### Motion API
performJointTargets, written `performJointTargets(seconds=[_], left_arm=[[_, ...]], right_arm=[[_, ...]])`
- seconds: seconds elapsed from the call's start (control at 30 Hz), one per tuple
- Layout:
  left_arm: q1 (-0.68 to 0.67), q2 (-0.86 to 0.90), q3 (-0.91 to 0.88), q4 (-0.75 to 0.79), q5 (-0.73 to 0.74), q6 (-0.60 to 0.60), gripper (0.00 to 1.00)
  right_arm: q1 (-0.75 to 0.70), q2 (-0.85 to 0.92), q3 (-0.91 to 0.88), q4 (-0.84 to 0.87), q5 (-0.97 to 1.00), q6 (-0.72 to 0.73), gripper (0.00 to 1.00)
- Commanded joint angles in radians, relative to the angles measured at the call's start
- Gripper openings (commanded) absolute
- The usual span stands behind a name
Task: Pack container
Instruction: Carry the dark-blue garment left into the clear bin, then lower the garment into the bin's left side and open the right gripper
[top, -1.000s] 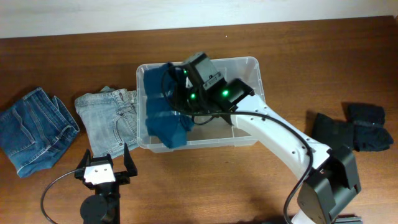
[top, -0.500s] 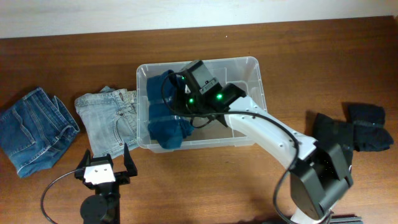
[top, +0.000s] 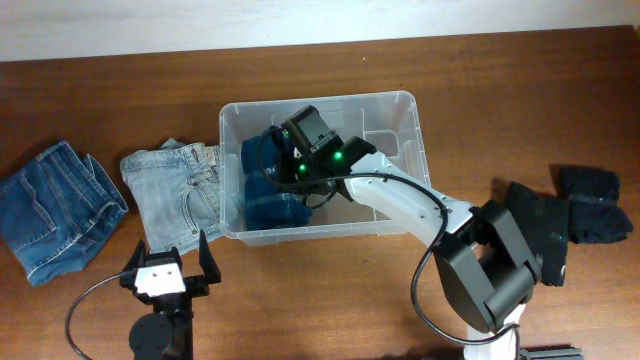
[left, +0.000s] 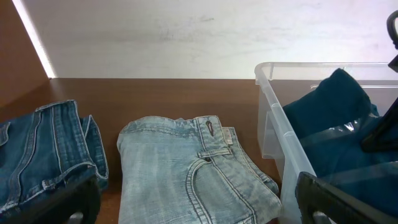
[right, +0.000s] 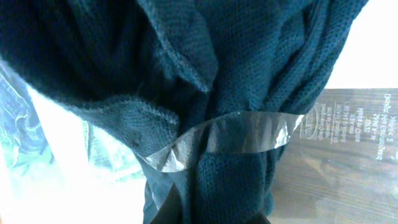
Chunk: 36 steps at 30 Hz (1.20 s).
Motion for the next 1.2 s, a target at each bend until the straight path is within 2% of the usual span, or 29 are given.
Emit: performJointTargets(seconds=[0.0,0.07,0.13,0.17,0.27,0.43,0.7,1.03,1.1,1.17], left_arm=[[0.005,-0.009,-0.01,0.003,0.003,0.015,0.99],[0.005,-0.009,-0.01,0.003,0.003,0.015,0.99],[0.005,-0.009,-0.01,0.003,0.003,0.015,0.99],[0.005,-0.009,-0.01,0.003,0.003,0.015,0.99],[0.005,-0.009,-0.01,0.003,0.003,0.015,0.99],[0.005,-0.009,-0.01,0.003,0.003,0.015,1.0],[0.005,-0.009,-0.01,0.003,0.003,0.015,0.99],[0.005,-0.009,-0.01,0.003,0.003,0.015,0.99],[0.005,-0.009,-0.01,0.003,0.003,0.015,0.99],[0.005,-0.009,-0.01,0.003,0.003,0.015,0.99]], right_arm=[[0.011,0.013,0.001,0.015,-0.01,0.007,0.2],[0.013,0.014,0.001,0.015,-0.006,0.007,0.31],[0.012,0.014,0.001,0.014,-0.011,0.007,0.56],[0.012,0.014,0.001,0.01,-0.01,0.006,0.64],[0.012,0.014,0.001,0.008,-0.01,-0.037,0.78],[0.009,0.012,0.003,0.006,-0.009,-0.202,0.99],[-0.037,-0.029,0.088,-0.086,0.004,-0.33,0.99],[-0.051,-0.044,0.216,-0.321,0.202,-0.362,1.0],[-0.051,-0.039,0.216,-0.369,0.291,-0.329,0.87],[-0.051,-0.037,0.212,-0.388,0.336,-0.318,0.58]])
